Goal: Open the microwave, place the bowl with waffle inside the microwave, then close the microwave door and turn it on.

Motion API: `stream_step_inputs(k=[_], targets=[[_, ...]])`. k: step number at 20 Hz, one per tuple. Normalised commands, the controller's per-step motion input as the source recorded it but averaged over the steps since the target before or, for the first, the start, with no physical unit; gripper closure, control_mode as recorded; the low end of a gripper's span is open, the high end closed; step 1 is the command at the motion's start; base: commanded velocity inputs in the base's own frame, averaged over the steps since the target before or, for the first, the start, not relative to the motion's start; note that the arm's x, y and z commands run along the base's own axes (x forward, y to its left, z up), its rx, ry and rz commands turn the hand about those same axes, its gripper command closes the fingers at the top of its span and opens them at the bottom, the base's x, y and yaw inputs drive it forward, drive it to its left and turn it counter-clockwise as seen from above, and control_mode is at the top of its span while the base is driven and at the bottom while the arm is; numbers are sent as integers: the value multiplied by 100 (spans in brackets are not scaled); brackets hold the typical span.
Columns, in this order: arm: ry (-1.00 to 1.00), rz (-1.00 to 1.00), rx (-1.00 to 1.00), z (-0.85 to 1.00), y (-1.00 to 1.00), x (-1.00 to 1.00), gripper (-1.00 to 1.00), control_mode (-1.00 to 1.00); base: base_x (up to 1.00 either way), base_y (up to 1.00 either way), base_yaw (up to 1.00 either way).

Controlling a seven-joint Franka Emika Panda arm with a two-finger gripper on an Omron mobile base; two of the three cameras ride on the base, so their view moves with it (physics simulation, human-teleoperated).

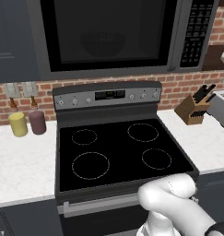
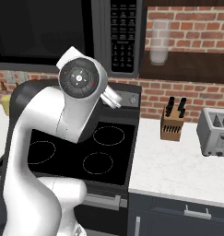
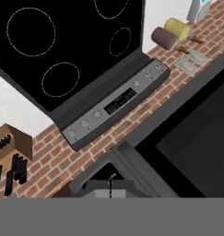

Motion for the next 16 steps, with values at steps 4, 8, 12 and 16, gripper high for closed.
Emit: stream_step_inputs(k=[4, 8, 12, 16], targets=[[0, -14, 9, 0, 1, 27, 100, -100, 0, 0, 0], [0, -16, 16, 0, 0, 39, 100, -100, 0, 0, 0], [0, -12, 22, 0, -3, 43, 100, -100, 0, 0, 0], [0, -5, 27, 0, -2, 38, 100, -100, 0, 0, 0]])
